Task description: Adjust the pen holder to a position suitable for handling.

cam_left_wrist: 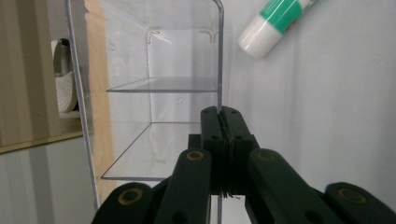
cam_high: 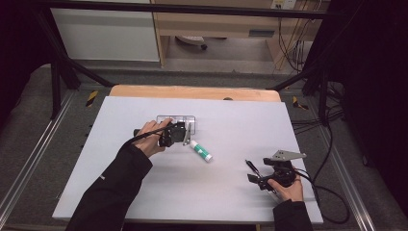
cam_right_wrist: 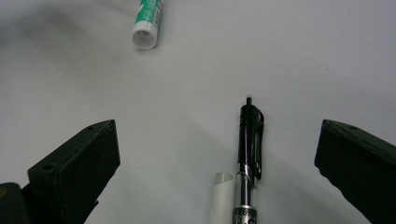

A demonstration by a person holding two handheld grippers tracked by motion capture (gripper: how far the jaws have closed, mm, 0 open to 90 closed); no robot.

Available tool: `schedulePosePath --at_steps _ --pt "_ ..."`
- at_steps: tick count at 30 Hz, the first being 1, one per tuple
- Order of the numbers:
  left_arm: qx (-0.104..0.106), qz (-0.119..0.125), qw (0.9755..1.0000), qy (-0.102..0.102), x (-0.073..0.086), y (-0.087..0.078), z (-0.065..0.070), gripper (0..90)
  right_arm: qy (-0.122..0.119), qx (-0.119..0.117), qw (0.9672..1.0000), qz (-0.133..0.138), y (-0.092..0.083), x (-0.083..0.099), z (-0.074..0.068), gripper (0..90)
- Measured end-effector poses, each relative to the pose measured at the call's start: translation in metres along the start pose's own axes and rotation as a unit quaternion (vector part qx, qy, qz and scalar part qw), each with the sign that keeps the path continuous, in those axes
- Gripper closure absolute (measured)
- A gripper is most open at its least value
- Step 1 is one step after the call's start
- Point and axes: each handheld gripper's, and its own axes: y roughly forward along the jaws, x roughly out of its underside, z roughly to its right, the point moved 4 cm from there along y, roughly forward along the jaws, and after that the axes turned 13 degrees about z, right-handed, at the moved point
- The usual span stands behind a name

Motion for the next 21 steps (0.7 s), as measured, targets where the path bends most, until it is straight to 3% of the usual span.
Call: schedulePosePath --at_steps 12,21 --pt "0.025 -0.018 0.9993 -0.020 -0.011 0.011 0.007 88.2 -0.001 0.000 1.0000 0.000 0.000 0.000 0.000 0.5" --pt "0.029 -0.013 0.9993 -0.019 -0.015 0.018 0.007 88.1 0.000 0.000 1.0000 0.000 0.000 0.000 0.000 0.5"
